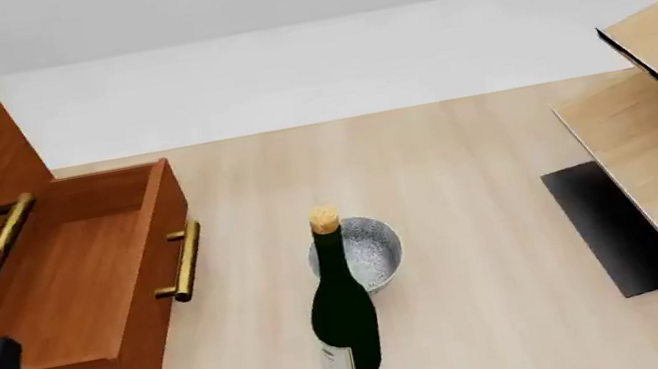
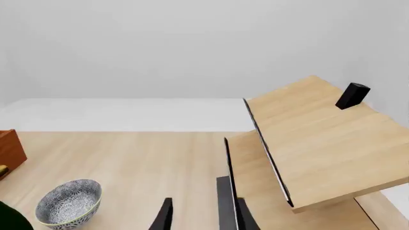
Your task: Close the bottom drawer of the cabinet and open the top drawer.
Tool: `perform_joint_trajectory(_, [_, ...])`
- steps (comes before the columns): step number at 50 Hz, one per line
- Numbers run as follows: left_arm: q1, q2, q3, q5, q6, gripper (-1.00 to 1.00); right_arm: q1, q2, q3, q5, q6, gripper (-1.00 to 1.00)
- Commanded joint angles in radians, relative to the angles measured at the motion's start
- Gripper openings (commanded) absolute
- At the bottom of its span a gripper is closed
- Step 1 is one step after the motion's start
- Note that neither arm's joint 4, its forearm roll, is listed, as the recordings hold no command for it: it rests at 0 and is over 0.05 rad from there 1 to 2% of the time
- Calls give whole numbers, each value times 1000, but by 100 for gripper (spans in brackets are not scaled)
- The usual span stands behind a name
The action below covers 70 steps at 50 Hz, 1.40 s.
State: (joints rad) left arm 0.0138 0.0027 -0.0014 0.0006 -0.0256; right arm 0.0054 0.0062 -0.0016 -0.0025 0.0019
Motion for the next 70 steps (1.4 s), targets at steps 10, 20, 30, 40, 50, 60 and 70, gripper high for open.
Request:
perform_joint_trajectory(10, [-11,15,-5,-16,29,100,13,0,-3,0,6,100])
perform_joint_trajectory(20, [-12,48,-8,-47,27,100,15,-1,-3,-1,9,100])
perform_joint_trajectory(30, [-51,73,-63,-1,12,100,19,-3,-3,-3,7,100])
perform_joint_trajectory(40, [-68,298,-217,-65,-3,100,26,-3,-3,-4,9,100])
perform_joint_trajectory(50, [-156,432,-390,14,5,100,28,-3,-3,-5,11,100])
perform_joint_trajectory(60, [-266,587,-507,67,58,100,28,-4,-3,-5,10,100])
perform_joint_trajectory(70, [-352,747,-601,156,139,100,32,-4,-3,-6,12,100])
